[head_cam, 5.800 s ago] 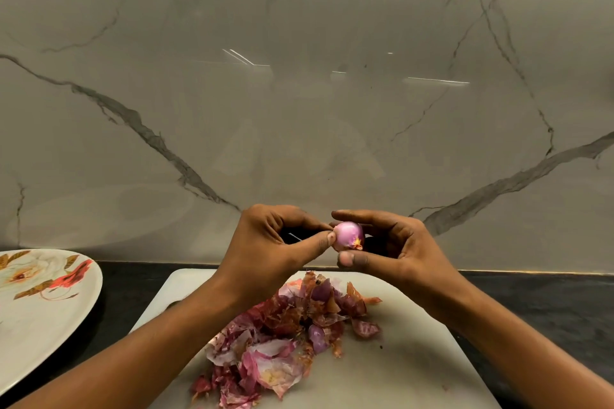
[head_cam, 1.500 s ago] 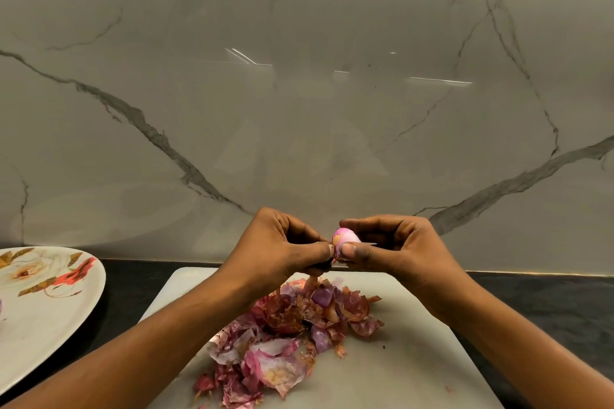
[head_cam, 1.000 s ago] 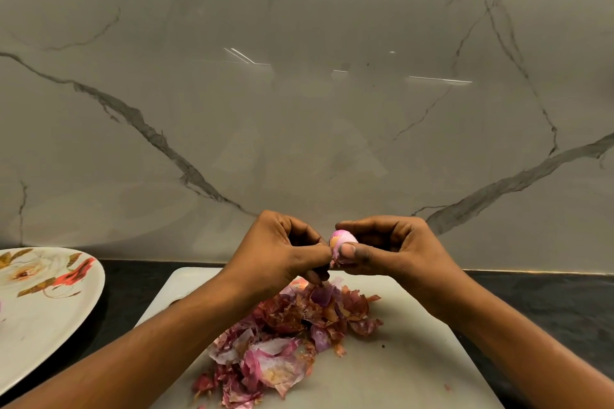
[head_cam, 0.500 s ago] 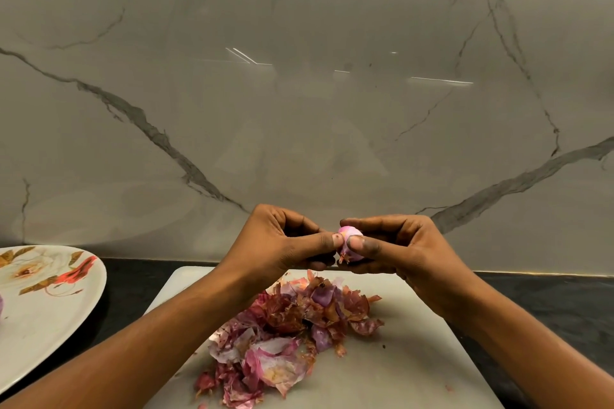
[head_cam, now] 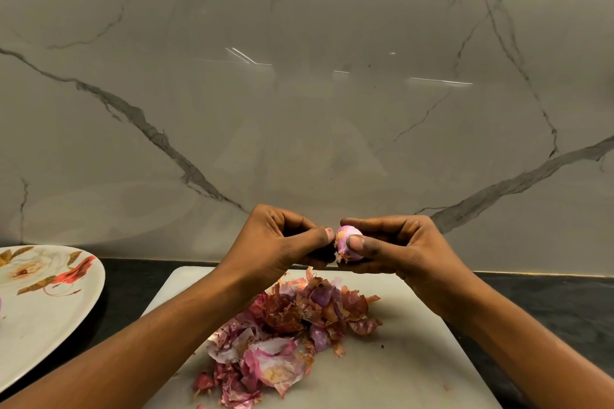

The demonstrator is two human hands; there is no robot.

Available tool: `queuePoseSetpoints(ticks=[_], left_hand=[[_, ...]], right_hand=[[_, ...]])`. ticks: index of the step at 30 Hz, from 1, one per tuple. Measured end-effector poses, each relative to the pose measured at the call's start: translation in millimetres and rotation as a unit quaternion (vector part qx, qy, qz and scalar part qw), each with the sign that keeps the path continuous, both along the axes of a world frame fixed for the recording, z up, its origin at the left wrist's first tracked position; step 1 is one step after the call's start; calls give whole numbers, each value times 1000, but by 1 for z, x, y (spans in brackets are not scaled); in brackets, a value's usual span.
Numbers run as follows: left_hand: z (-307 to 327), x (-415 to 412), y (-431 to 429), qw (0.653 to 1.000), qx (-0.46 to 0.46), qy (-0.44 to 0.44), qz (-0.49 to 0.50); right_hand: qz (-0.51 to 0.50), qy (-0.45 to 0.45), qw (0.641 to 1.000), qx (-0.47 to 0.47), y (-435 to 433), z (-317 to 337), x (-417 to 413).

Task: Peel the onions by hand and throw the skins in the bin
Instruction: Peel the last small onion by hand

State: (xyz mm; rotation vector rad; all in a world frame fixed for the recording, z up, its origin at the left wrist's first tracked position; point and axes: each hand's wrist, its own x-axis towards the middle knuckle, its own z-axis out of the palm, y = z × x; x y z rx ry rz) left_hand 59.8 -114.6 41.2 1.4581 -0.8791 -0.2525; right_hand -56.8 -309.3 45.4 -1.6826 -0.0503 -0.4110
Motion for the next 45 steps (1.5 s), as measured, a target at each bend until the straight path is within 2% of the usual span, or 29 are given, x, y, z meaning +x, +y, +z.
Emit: queuePoseSetpoints(ticks=[6,11,16,25,37,45], left_hand=[[1,1,1,1000,16,-14,-4],[-2,3,-1,997,55,-50,23],[-2,2,0,996,81,-22,8],[-4,2,-3,997,61,-41,22],[-1,5,0,999,40,-5,34],[-1,2,0,999,36,22,2]], right_hand=[[-8,-12,1000,2,0,-3,3],[-33,-29,997,-58,2,-7,5],[-46,-30,992,-118,2,-9,5],[-13,-25,998,-49,3,-9,5],[28,-31,998,53,-5,-2,4],[17,-43,999,0,-4,-5,5]])
